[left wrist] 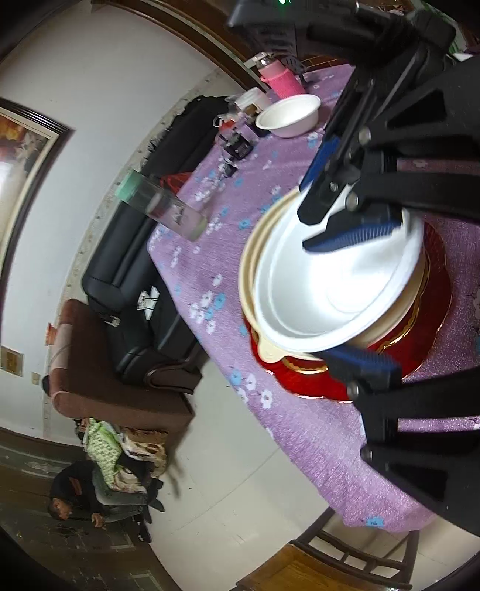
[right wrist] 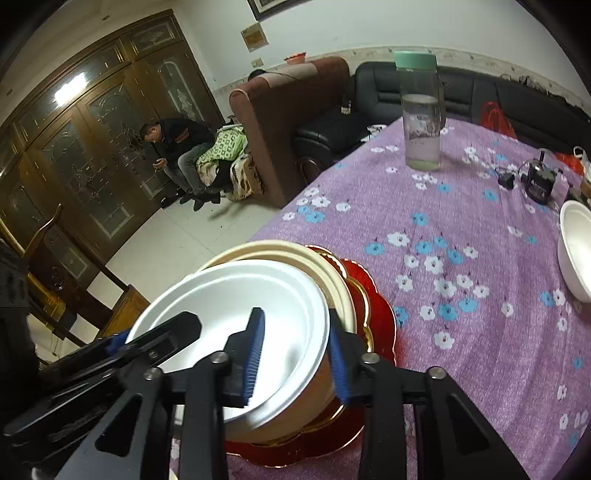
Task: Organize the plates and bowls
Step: 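Lower the white bowl into the cream bowl and open both grippers, then move the right gripper to the remaining white bowl by the pink thermos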
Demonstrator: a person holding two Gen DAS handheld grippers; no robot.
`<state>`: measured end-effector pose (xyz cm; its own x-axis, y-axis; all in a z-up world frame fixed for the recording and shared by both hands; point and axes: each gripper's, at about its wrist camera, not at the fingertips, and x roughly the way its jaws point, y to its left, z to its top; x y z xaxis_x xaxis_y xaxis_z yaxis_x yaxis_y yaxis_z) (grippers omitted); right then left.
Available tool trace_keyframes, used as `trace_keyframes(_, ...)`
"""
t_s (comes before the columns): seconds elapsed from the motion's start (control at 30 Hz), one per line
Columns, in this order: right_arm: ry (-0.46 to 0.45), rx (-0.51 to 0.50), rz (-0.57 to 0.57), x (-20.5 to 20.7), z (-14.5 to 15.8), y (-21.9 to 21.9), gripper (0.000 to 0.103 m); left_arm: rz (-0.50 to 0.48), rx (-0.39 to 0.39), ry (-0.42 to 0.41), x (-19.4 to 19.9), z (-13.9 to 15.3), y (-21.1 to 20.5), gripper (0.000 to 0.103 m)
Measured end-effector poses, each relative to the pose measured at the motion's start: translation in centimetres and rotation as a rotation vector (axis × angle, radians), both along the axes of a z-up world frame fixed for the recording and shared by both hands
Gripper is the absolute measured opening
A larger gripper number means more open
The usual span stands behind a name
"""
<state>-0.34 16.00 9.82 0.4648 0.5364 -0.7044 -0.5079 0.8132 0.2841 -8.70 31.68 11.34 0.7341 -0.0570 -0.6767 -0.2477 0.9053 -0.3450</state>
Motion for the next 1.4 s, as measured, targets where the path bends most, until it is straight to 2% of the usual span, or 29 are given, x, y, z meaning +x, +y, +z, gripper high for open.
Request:
trace_keyframes(0.03,-0.011,-0.001,-0.003,-0.1,0.1,0.0,0.045,0.006,0.0,-0.011,-0.2,0.3,0.0,0.064)
trace_keyframes(0.13,-0.027,0.013,-0.012,-0.2,0.3,-0.4,0.051,0.028,-0.017,-0.059,-1.2,1.4,0.7,0.073)
trace_keyframes(0.27,-0.036,0.055,-0.04,-0.2,0.6,-1.4,0.053,0.038,-0.043,-0.085,-2.0,2.2,1.0,0.075)
trace_keyframes(0.33,-0.045,0.074,-0.064,-0.3,1.0,-2.2,0.059,0.038,-0.036,-0.092,-2.4,2.5,0.9,0.077)
trace_keyframes(0.53,-0.044,0.123,-0.119,-0.6,1.5,-5.2,0.065,0.019,-0.004,-0.089,-3.0,2.6,-0.5,0.08)
trace_keyframes(0.63,-0.035,0.129,-0.147,-0.6,1.1,-7.2,0.068,0.003,0.061,-0.088,-3.3,2.6,-2.4,0.081)
trace_keyframes(0.77,-0.011,0.125,-0.187,-0.6,0.0,-10.2,0.07,-0.03,0.217,-0.114,-4.3,2.8,-6.4,0.081)
trace_keyframes(0.87,0.021,0.121,-0.242,-0.3,-1.3,-13.2,0.07,-0.091,0.33,-0.133,-4.8,2.7,-10.3,0.081)
trace_keyframes(1.0,0.074,0.153,-0.325,0.0,-2.7,-17.6,0.07,-0.165,0.376,-0.136,-4.9,2.5,-13.7,0.081)
trace_keyframes(1.13,0.051,0.142,-0.39,-0.5,-3.1,-20.5,0.07,-0.2,0.414,-0.123,-4.5,2.2,-15.8,0.081)
trace_keyframes(1.4,0.037,0.141,-0.435,-0.5,-3.9,-24.0,0.071,-0.232,0.468,-0.092,-3.0,1.5,-19.2,0.081)
